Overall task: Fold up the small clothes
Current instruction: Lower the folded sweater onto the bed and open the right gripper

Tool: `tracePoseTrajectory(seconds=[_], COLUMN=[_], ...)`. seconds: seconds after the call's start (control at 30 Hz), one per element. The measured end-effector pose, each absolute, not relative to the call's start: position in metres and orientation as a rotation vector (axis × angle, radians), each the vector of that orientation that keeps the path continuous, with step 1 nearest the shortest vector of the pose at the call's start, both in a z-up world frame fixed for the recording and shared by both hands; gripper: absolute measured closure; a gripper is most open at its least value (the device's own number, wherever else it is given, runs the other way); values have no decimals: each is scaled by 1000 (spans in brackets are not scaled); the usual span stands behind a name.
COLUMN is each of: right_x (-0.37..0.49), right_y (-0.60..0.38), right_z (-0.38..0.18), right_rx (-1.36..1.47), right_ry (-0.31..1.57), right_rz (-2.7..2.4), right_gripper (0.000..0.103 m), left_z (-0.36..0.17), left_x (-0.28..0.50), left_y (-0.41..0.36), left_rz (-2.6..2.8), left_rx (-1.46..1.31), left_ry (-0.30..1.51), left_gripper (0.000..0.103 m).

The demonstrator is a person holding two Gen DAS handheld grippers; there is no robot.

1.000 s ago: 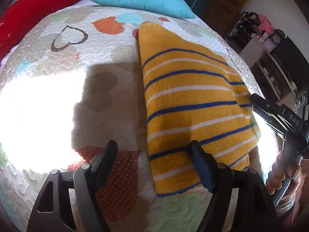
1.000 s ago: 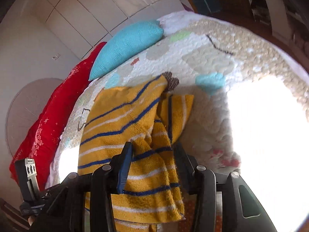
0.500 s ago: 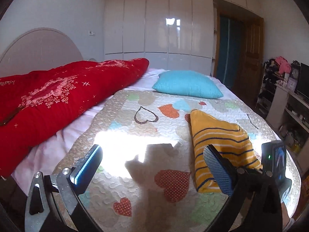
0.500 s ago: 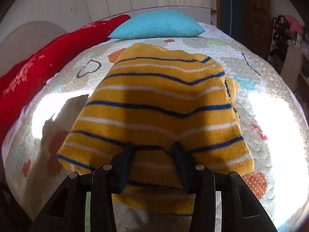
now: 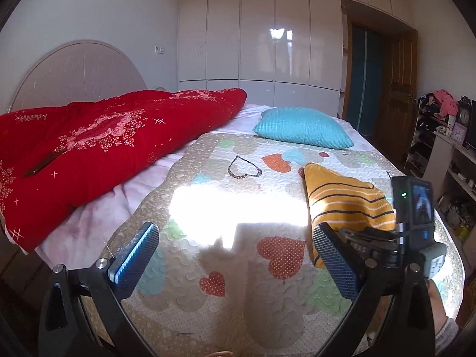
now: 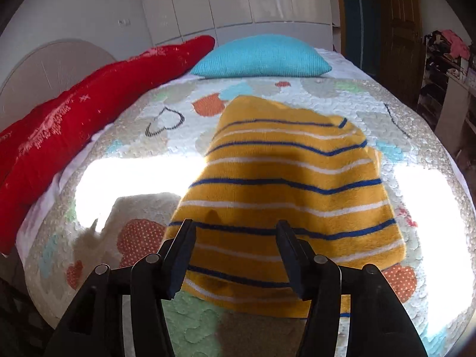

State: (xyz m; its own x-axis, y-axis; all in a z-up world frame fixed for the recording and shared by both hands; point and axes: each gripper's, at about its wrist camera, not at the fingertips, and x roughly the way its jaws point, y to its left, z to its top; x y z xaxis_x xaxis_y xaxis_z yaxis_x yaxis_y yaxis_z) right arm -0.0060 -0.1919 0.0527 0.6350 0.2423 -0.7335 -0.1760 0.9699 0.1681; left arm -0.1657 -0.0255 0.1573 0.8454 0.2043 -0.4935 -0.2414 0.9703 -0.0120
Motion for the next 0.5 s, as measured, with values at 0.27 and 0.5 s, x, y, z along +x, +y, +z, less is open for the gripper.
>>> tracePoseTrajectory(seconds=[0.27,0.5], right_x=[-57,-100], right_y=[-199,-290], right_z=[29,55], right_rx=[78,-142], right_ry=[967,886], right_rz=[327,30], right_gripper=[37,37], left_z=[125,118], left_x=[-156,-161], left_y=[-20,-34], left_rz=[189,150], left_rx=[-86,-82], left_ry=[663,702], left_gripper=[0,0])
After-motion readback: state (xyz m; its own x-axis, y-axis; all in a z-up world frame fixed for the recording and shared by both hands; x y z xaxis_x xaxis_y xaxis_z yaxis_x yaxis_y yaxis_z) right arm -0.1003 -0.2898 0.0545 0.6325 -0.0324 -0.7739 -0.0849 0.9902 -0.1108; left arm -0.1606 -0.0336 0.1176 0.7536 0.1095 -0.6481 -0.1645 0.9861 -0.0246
